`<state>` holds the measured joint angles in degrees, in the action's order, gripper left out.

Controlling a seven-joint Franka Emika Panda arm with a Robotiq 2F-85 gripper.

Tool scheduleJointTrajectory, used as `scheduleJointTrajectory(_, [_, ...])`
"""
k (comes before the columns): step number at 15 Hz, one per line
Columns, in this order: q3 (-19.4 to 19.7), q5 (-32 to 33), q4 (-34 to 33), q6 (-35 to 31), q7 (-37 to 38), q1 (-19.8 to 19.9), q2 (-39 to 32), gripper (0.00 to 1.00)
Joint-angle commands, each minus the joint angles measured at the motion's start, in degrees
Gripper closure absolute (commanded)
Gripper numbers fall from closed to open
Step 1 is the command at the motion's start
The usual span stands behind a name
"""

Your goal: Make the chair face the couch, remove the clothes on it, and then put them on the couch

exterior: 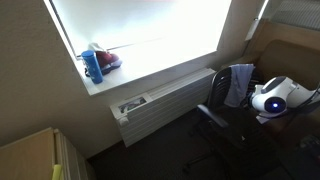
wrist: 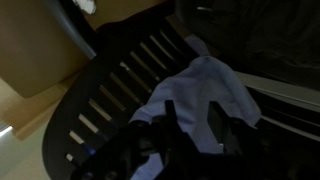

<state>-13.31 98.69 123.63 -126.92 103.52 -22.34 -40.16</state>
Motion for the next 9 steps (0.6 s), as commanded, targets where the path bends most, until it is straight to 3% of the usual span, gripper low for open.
scheduleJointTrajectory(1, [-2.1, 7.9, 1.5, -11.6, 1.4, 6.8, 0.6, 0.30])
scheduleJointTrajectory(3, [-3.1, 13.2, 0.5, -17.6, 2.9, 8.9, -0.4, 0.17])
scheduleJointTrajectory(5, [-5.0, 13.9, -1.2, -23.4, 0.8, 10.9, -1.7, 0.02])
scheduleJointTrajectory(8, [-7.4, 11.0, -1.0, -31.9, -4.4, 12.9, -1.3, 0.00])
scheduleJointTrajectory(9, [-6.6, 12.1, -0.7, -27.0, -0.9, 11.7, -1.3, 0.00])
